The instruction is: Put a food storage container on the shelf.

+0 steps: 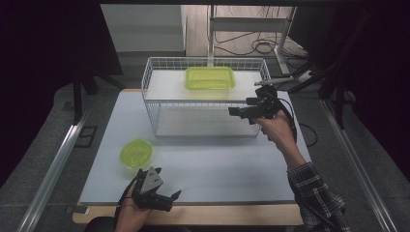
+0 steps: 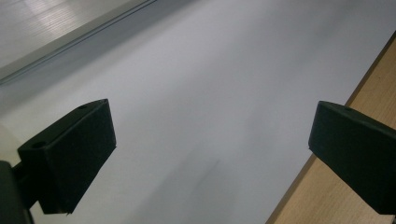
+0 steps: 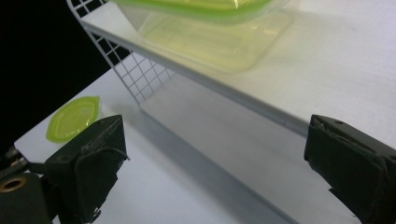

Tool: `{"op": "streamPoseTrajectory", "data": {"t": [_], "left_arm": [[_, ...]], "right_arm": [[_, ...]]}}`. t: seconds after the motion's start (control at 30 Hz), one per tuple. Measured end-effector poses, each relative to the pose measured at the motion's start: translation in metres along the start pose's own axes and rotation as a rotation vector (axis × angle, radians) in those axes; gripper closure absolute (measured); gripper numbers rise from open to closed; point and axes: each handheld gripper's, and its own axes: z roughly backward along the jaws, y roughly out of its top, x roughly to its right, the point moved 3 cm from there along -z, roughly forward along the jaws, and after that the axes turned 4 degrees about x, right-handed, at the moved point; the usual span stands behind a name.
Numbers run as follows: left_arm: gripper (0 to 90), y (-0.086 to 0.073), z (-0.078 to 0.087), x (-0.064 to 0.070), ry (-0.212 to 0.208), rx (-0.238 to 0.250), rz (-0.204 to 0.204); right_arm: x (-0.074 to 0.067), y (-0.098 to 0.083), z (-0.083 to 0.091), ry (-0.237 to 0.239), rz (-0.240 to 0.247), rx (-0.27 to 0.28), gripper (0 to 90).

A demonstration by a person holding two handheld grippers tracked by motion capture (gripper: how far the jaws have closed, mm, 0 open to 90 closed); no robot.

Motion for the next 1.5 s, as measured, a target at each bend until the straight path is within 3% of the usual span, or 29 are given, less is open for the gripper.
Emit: {"op": "streamPoseTrajectory", "data": {"t": [0.4,0.97,1.5], "left_arm": [[0.6,-0.001,-0.001,0.0,-0.005,-0.01,0.002],[0.5,-0.002,-0.002,-0.001,-0.015,-0.014,0.024],[0.3,-0.003,-0.003,0.0,-0.007,-0.028,0.004]], "right_arm": [[-0.009,-0.036,0.004,-0.002,0.069,-0.036,4.3],[-0.024,-0.086,0.006,-0.006,0.094,-0.062,4.0],[-0.032,-0.135,0.007,-0.027,0.084,-0.047,2.9]]}}
